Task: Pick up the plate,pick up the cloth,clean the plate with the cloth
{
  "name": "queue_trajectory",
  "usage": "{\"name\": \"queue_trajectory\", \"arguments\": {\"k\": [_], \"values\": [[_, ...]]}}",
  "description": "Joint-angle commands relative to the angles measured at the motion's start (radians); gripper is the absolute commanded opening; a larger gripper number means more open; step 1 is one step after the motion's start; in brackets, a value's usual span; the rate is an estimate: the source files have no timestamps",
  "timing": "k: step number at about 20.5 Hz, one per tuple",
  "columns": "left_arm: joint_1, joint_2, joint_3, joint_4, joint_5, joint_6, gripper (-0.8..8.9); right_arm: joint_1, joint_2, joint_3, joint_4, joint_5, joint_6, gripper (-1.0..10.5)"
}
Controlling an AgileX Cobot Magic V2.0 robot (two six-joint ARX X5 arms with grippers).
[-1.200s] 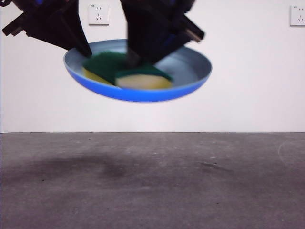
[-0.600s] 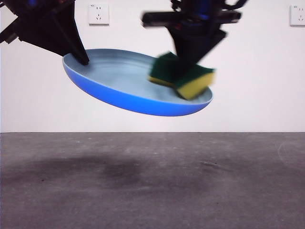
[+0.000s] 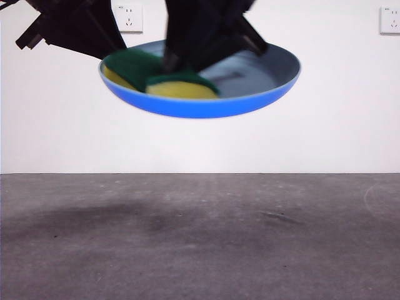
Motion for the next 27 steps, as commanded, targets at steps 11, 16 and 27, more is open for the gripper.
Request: {"name": "queue_trajectory", "arguments": {"k": [11, 16, 27], "values": [[-0.008, -0.004, 0.002, -0.141, 0.016, 0.059, -0.09, -0.028, -0.043, -0.006, 0.164, 0.634, -0.094, -0.2], [-0.008, 0.025, 0.002, -0.140, -0.135, 0.101, -0.09, -0.030, -0.127, -0.006, 0.237, 0.491, -0.097, -0.2], [0.055, 0.281, 0.002, 0.024, -0.306, 0.187, -0.09, -0.032, -0.339, -0.006, 0.139, 0.480, -0.075, -0.2]]}}
